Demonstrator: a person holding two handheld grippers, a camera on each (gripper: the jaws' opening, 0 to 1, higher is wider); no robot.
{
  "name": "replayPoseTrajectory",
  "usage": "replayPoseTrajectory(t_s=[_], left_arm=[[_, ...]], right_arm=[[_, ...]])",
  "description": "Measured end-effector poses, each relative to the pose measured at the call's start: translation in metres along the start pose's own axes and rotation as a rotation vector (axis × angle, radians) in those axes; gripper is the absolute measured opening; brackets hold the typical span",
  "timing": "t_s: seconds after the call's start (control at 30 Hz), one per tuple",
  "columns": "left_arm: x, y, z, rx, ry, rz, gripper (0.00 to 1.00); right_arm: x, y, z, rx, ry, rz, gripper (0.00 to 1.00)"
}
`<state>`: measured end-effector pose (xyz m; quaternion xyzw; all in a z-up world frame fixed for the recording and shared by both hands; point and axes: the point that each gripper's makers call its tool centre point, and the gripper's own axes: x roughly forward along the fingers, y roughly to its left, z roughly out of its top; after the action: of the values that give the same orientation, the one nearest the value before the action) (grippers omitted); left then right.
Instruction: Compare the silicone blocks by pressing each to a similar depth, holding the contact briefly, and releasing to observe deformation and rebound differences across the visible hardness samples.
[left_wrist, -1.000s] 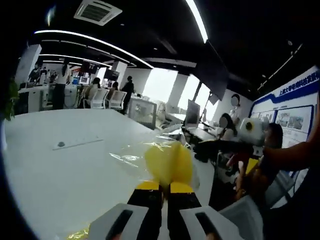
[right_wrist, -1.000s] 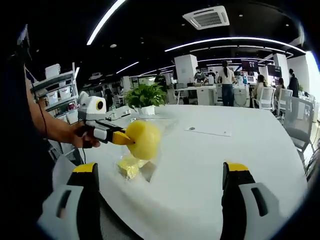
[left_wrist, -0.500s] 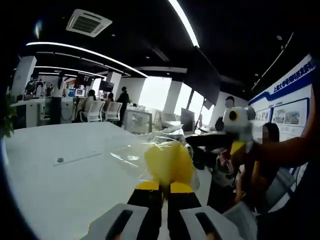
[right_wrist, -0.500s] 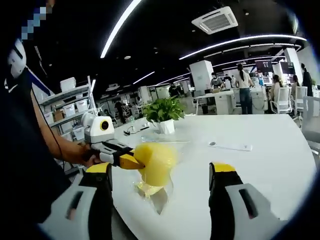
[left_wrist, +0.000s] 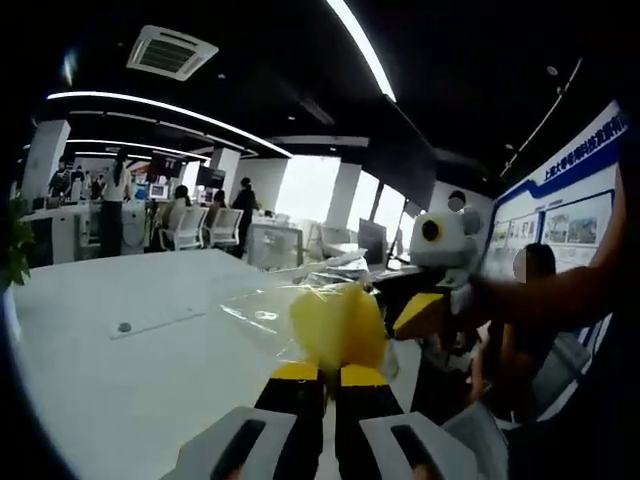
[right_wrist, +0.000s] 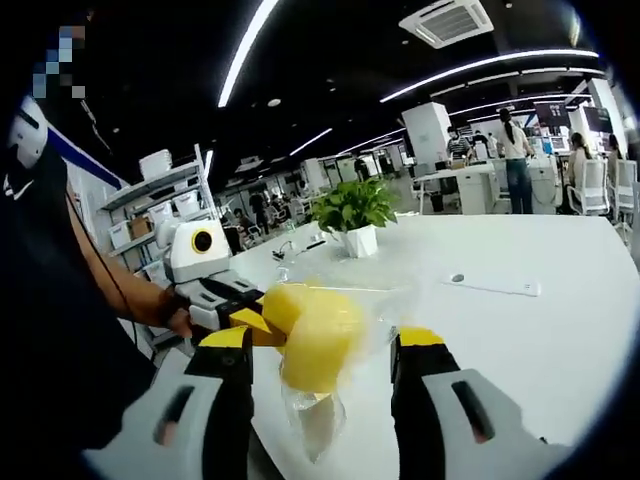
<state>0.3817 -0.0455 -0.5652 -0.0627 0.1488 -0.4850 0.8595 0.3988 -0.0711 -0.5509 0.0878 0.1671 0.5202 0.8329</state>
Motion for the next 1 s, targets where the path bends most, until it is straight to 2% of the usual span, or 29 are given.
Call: replayPoseTrajectory(t_s=[0.13, 0.43, 0.5, 0.67, 0.83, 1.0], left_arm=[[0.0, -0.003, 0.001, -0.001, 0.0, -0.005, 0.0], [0.0, -0.003, 0.004, 0.035, 0.009, -0.011, 0.0], [-0.001, -0.003, 0.003, 0.049, 0.015, -0.006, 0.0], [-0.004, -0.001, 0.009, 0.028, -0.005, 0.007, 0.0], [-0.007, 0.002, 0.01, 0.013, 0.002, 0.027, 0.0], [-0.008, 0.008, 0.016, 0.002, 0.015, 0.055, 0.01]], right_arm=[[0.005, 0.001, -0.001, -0.011, 0.011, 0.01, 0.39], [0.011, 0.002, -0.006, -0.035, 0.035, 0.024, 0.31], [0.012, 0.006, -0.006, -0.053, 0.034, 0.048, 0.27], [0.012, 0.009, -0.001, -0.04, 0.008, 0.063, 0.17], [0.016, 0.014, 0.002, -0.033, 0.036, 0.063, 0.11], [0.02, 0.015, 0.007, -0.066, 0.032, 0.044, 0.07]])
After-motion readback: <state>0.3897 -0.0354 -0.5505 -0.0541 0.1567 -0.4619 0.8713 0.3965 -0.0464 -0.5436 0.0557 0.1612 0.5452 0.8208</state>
